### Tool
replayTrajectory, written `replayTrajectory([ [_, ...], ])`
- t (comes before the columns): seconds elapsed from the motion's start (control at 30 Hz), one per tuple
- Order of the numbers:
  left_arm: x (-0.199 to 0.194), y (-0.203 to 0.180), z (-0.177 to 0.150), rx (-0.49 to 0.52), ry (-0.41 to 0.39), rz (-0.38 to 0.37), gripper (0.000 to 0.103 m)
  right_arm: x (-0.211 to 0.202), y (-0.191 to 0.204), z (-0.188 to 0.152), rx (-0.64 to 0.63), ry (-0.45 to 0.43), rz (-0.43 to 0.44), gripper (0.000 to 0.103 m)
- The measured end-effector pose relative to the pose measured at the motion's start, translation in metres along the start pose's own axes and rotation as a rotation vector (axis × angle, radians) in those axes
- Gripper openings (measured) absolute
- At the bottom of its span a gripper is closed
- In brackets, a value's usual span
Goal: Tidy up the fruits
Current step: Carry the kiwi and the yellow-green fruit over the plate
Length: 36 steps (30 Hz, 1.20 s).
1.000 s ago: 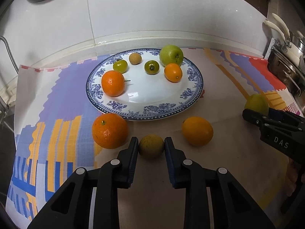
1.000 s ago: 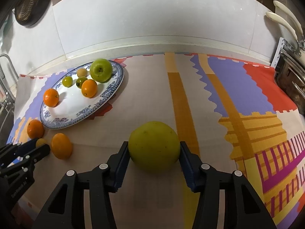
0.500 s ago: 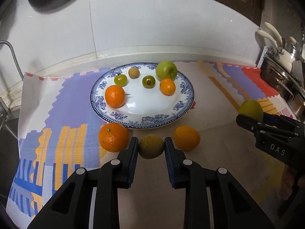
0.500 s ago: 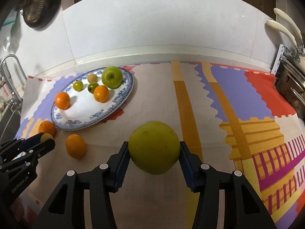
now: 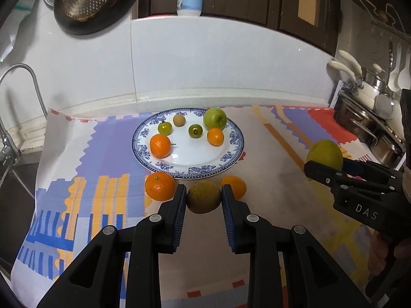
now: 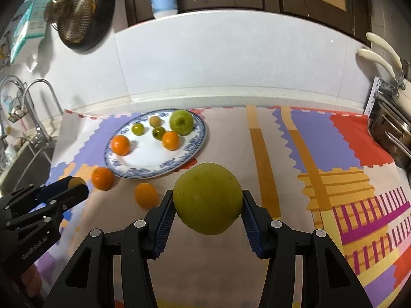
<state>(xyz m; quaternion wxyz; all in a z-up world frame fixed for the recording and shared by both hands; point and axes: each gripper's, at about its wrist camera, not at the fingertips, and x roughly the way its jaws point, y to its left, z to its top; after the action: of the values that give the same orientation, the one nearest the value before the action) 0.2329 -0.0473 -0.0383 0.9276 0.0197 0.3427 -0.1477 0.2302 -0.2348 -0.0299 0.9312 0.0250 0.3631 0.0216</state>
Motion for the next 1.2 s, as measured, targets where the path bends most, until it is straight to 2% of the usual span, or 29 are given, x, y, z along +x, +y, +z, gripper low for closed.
replayTrajectory([
  [0.63, -0.048, 0.020, 0.008, 0.041, -0.113, -0.035, 0.028, -0.045, 0.043, 0.002, -0.016, -0.079, 0.059, 0.051],
  [1.2, -0.043, 0.058, 0.036, 0.117, -0.164, -0.085, 0.028, -0.035, 0.090, 0.022, -0.010, -0.116, 0.084, 0.051],
])
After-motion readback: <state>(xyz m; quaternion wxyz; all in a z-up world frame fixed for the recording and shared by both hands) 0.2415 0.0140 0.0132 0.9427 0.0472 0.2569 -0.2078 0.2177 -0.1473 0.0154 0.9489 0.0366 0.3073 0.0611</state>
